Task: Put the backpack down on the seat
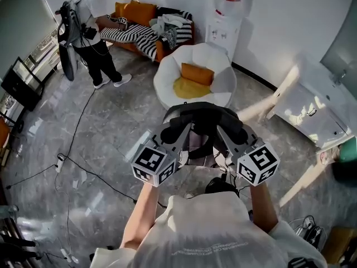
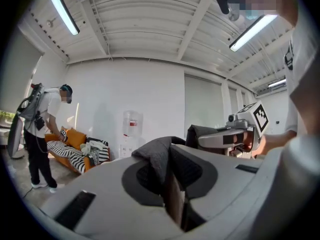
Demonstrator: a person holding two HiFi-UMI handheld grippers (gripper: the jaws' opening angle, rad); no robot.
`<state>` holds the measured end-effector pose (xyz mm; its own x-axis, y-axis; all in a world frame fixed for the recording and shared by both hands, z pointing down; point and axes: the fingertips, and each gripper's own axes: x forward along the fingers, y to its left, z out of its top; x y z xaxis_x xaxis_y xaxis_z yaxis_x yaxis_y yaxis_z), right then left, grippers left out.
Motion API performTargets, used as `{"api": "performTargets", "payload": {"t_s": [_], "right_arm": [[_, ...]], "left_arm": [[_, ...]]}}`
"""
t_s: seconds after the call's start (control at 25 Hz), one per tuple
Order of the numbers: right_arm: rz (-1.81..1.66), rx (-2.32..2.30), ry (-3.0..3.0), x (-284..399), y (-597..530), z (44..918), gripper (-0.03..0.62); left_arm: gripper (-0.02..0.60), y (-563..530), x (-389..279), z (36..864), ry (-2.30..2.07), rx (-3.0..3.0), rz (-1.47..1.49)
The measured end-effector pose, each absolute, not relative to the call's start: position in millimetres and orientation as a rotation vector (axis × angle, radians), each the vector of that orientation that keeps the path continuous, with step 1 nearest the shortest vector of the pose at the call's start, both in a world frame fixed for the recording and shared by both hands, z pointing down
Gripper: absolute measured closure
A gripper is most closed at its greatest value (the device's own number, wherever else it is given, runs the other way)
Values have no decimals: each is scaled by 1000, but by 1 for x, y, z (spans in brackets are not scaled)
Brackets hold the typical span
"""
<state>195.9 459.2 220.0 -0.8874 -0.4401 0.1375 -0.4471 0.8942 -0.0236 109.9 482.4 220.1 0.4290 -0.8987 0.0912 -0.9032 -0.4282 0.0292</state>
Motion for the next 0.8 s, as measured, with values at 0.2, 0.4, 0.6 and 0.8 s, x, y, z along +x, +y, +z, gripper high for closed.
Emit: {"api": "performTargets", "payload": {"t_s": [0.2, 0.4, 0.6, 0.8], "right_arm": [[59, 669, -2934, 183, 448, 212, 562], [137, 656, -2932, 166, 425, 225, 562], [164, 631, -2928, 152, 383, 236, 562], [158, 597, -2935, 135, 338, 235, 562]], "left_arm": [[528, 474, 98, 215, -1635, 2616, 107], [528, 454, 83, 234, -1609, 2588, 134], [528, 418, 70, 244, -1616, 2575, 159], [528, 374, 54, 243, -1637, 2564, 169]]}}
